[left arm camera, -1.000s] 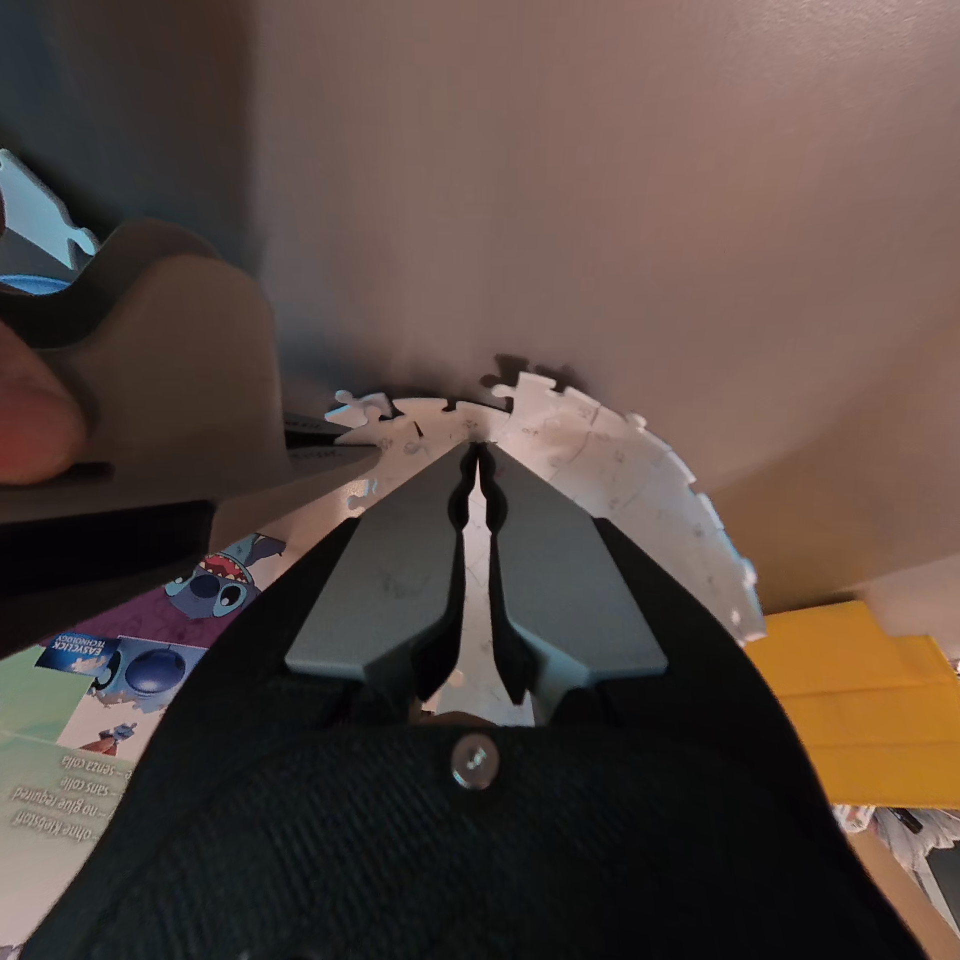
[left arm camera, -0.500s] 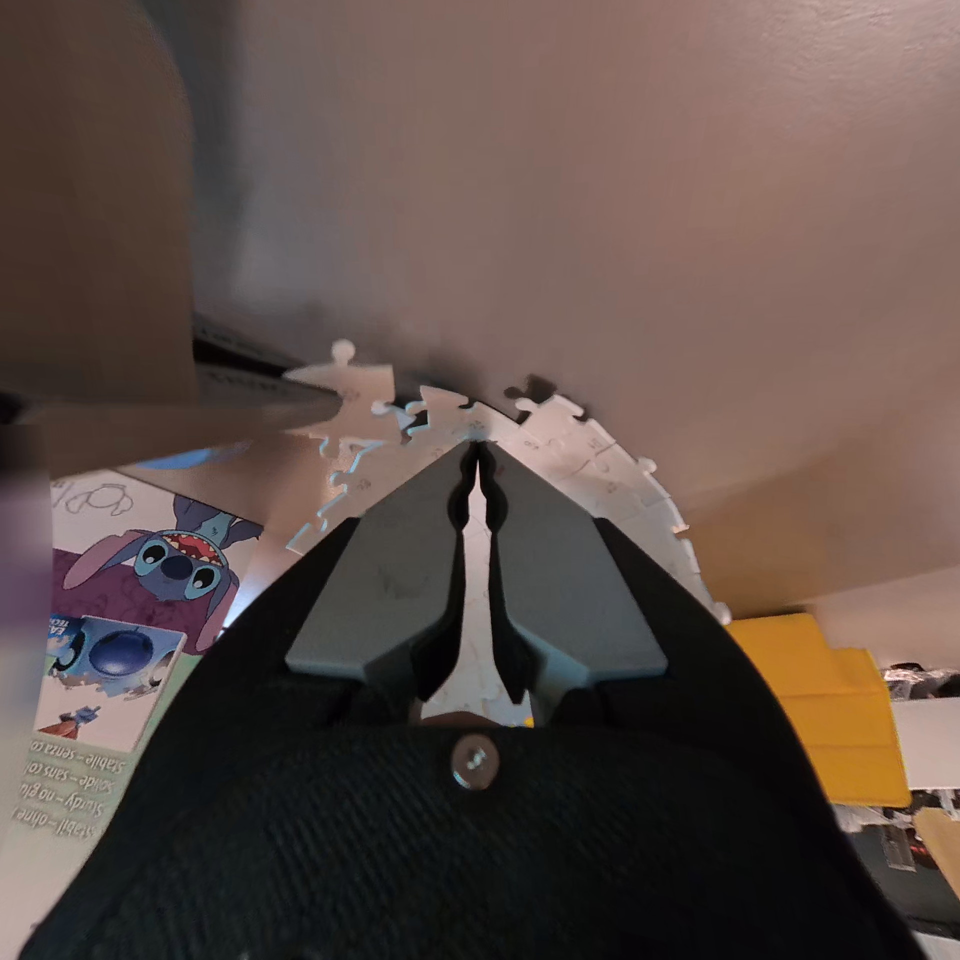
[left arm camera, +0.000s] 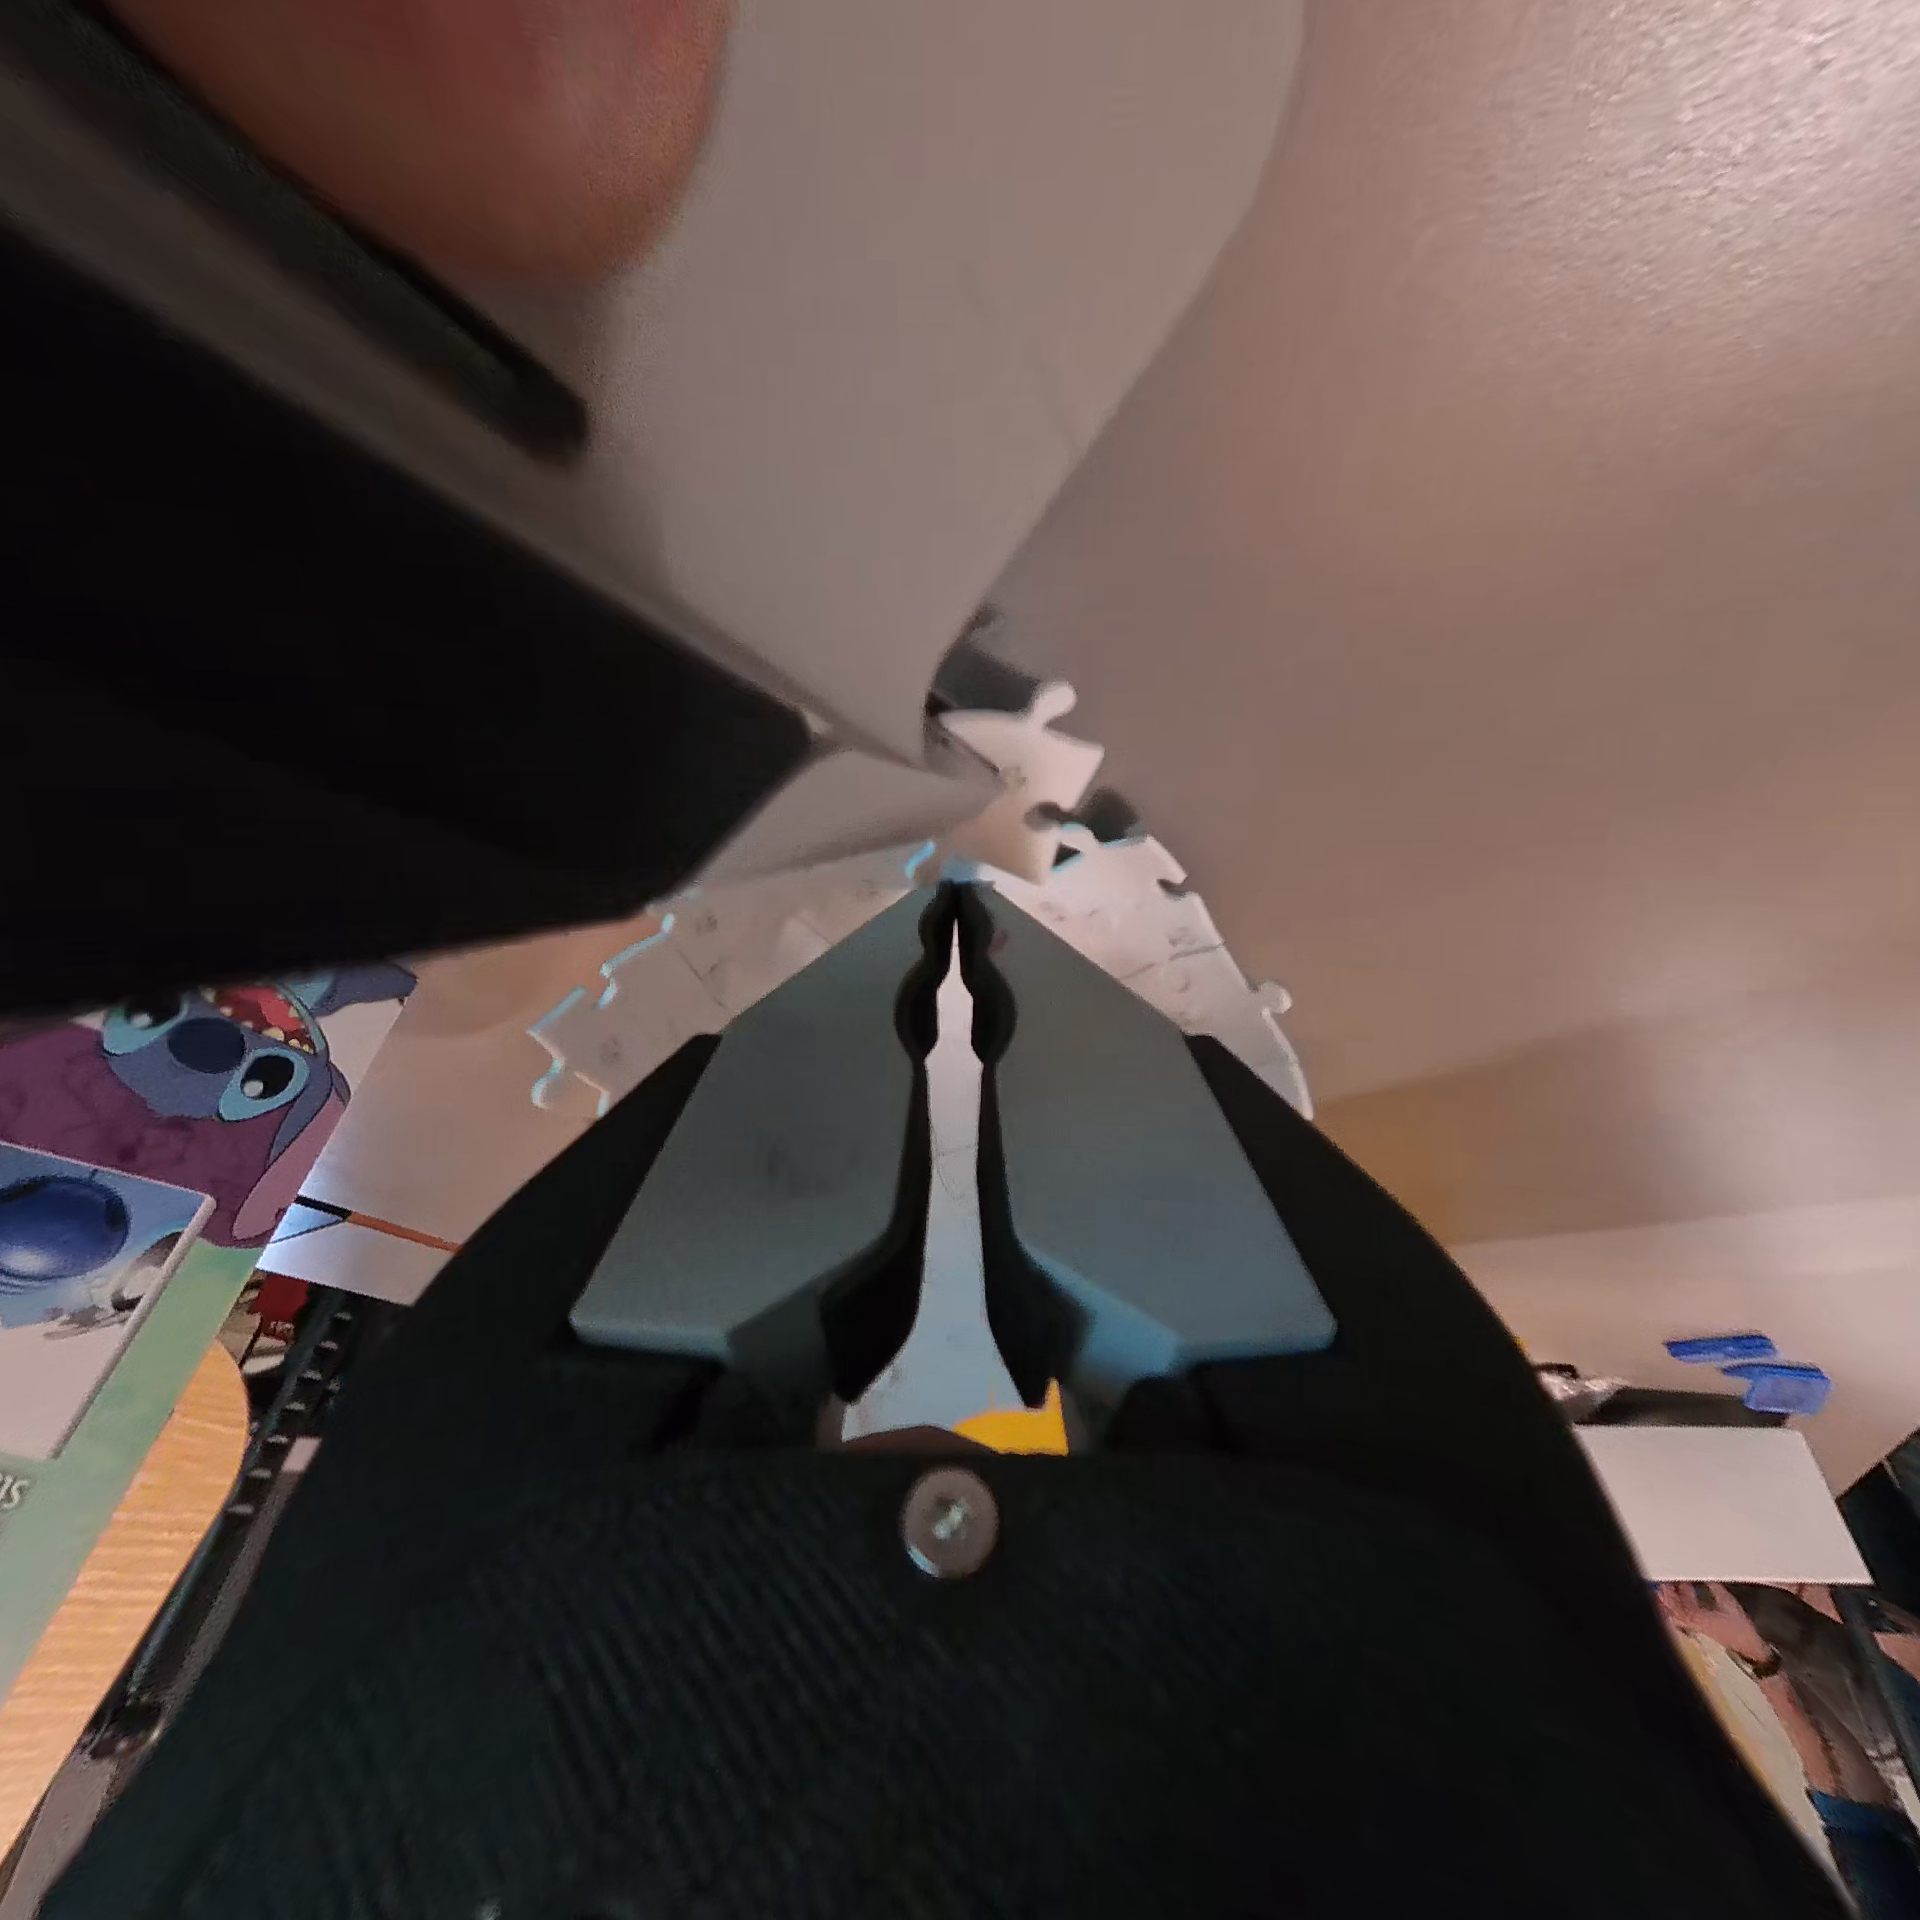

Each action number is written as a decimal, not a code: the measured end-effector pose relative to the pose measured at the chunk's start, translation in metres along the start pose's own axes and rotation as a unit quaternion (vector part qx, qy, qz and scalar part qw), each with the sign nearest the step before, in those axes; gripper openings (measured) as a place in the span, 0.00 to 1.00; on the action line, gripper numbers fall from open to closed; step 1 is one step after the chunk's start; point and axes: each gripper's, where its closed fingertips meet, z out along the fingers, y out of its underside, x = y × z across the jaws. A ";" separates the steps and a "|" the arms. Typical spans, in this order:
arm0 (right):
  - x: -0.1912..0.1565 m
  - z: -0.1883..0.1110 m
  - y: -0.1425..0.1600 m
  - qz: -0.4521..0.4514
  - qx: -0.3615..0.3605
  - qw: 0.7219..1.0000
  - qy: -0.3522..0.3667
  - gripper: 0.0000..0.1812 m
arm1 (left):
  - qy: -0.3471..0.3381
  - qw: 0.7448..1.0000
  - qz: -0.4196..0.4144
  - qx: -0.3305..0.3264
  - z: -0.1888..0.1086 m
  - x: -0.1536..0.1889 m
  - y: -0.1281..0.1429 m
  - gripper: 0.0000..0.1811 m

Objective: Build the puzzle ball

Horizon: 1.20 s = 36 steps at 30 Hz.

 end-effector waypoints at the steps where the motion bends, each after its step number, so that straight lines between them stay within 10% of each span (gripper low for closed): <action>1: -0.002 0.002 0.000 0.005 0.001 1.000 -0.004 0.00 | 0.002 1.000 -0.003 -0.006 0.000 0.001 0.001 0.00; 36: 0.020 0.010 -0.018 0.065 0.093 0.992 0.052 0.00 | -0.029 0.999 -0.027 0.022 0.001 0.001 0.005 0.00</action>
